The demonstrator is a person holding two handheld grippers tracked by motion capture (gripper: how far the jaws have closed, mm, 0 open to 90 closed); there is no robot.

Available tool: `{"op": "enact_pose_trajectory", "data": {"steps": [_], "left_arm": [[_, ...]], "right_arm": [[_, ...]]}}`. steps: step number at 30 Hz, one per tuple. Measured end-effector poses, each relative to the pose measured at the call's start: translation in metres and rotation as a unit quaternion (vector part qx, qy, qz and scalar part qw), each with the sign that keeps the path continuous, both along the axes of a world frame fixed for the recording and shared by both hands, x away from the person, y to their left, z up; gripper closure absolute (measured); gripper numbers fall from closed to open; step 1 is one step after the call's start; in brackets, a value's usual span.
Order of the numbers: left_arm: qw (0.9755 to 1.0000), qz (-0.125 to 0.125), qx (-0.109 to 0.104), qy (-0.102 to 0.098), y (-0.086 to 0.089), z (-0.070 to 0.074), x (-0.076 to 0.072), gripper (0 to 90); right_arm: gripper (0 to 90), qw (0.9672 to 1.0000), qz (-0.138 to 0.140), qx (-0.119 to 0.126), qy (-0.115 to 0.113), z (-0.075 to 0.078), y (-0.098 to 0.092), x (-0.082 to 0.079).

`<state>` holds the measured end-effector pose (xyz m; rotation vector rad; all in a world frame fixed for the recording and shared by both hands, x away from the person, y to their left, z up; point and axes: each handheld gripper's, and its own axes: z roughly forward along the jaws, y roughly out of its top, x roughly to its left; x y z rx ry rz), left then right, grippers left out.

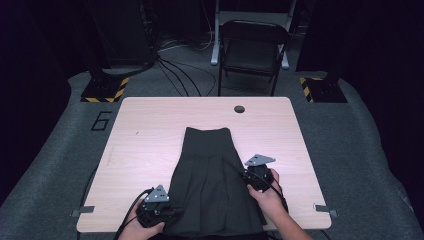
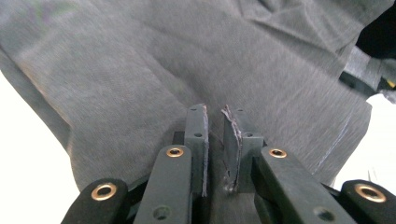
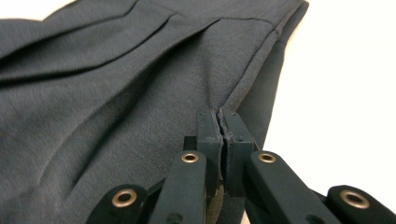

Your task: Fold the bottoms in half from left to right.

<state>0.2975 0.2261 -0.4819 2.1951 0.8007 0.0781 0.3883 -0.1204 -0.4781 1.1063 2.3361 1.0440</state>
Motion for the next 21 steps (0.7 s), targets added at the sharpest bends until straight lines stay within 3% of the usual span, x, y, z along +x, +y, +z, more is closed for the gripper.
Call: {"op": "enact_pose_trajectory", "data": {"steps": [3, 7, 10, 16, 21], "left_arm": [[0.9999, -0.002, 0.002, 0.013, -0.001, -0.005, 0.002, 79.5], [0.9994, -0.015, 0.015, 0.026, -0.007, -0.011, 0.001, 78.6], [0.9993, -0.019, 0.016, 0.027, -0.01, -0.014, 0.002, 77.6], [0.9989, -0.022, 0.014, 0.039, -0.012, -0.018, 0.002, 75.2], [0.9996, -0.015, 0.0, 0.023, -0.011, -0.011, 0.003, 65.5]], "right_arm": [[86.9, 1.0, -0.005, 0.004, 0.005, -0.002, -0.003, 0.002], [86.3, 0.9989, -0.016, -0.01, 0.042, -0.018, -0.004, 0.01], [85.6, 0.9982, -0.017, -0.017, 0.055, -0.027, -0.007, 0.015], [82.3, 0.9983, -0.019, -0.01, 0.053, -0.03, -0.011, 0.016], [71.0, 0.9982, -0.036, -0.004, 0.049, -0.031, -0.014, 0.014]]}}
